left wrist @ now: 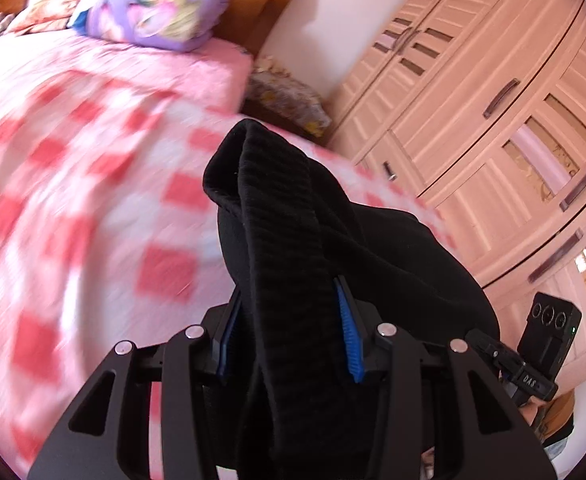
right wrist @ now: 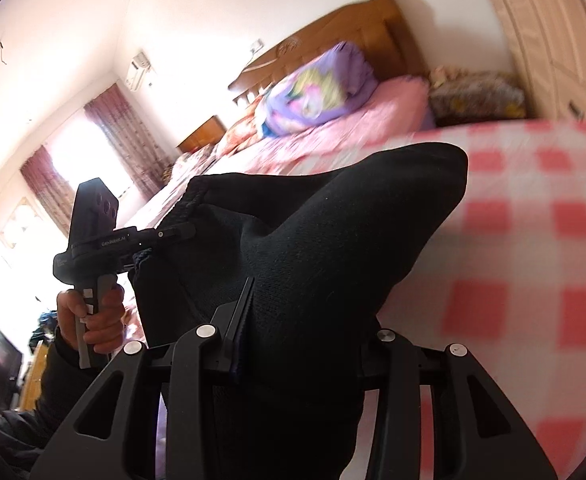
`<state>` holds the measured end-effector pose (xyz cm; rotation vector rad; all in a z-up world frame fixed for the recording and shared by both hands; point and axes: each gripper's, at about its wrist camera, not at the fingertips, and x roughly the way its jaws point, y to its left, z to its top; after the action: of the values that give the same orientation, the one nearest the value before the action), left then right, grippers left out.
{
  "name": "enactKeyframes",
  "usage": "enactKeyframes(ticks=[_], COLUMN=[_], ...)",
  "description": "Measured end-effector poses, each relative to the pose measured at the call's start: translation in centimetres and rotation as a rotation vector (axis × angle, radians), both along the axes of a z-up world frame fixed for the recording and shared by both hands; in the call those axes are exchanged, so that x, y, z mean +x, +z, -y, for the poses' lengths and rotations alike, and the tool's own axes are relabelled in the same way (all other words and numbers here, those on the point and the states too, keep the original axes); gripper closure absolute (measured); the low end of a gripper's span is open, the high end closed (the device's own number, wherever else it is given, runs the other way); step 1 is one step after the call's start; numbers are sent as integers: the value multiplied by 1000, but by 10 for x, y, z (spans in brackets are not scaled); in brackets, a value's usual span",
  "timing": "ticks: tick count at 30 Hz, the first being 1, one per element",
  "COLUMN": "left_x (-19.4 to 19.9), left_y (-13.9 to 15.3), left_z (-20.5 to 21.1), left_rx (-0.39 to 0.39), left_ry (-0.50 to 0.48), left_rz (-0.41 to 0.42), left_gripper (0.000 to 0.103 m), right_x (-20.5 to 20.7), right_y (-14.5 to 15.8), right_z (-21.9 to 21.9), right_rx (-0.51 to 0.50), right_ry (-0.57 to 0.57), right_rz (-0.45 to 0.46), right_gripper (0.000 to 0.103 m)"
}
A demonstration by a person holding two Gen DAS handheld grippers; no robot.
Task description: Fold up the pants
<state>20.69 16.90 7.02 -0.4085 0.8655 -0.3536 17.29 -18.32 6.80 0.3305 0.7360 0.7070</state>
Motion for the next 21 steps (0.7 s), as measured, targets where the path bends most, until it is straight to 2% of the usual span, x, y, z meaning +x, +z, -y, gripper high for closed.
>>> enactKeyframes(ticks=[6,9,11,12,13,14,15,16,17,19,20,21], left_x=[75,104,117,123,126,128,126,124,119,106,96,81], left_y=[-9,-29,-50,-65,-74,-84,-88,-90,-88,-77,-68,-51], left_z=[61,88,98,101,100,94,88,82,75,69,69,78], left_rx=[-28,-14,-1,34,44,5,-17,-24,-31,-21,13,83], left_ry=[-50,-56,-48,-19,6,10,17,34,46,90,128,173], left_rz=[22,16,-22,-56,-68,-85,-98,-104,-91,-61,-35,38], left_gripper=[61,61,59,56,48,36,30,18,14,14,14,14], right_x=[48,69,86,93,98,100,99,94,85,57,47,36], right_y=[-2,-22,-46,-63,-70,-75,-76,-74,-67,-48,-41,-33], right_z=[53,75,84,90,93,98,102,106,109,115,114,110], right_rx=[-51,-52,-59,-56,-29,7,18,3,-8,-15,-17,-12], right_ry=[-88,-116,-121,-130,-133,-140,-157,-189,-219,-290,-303,-293], right_rz=[21,-7,-59,-112,-146,-169,-181,-173,-137,-30,6,48], right_gripper=[64,64,63,60,55,48,31,19,17,17,17,17])
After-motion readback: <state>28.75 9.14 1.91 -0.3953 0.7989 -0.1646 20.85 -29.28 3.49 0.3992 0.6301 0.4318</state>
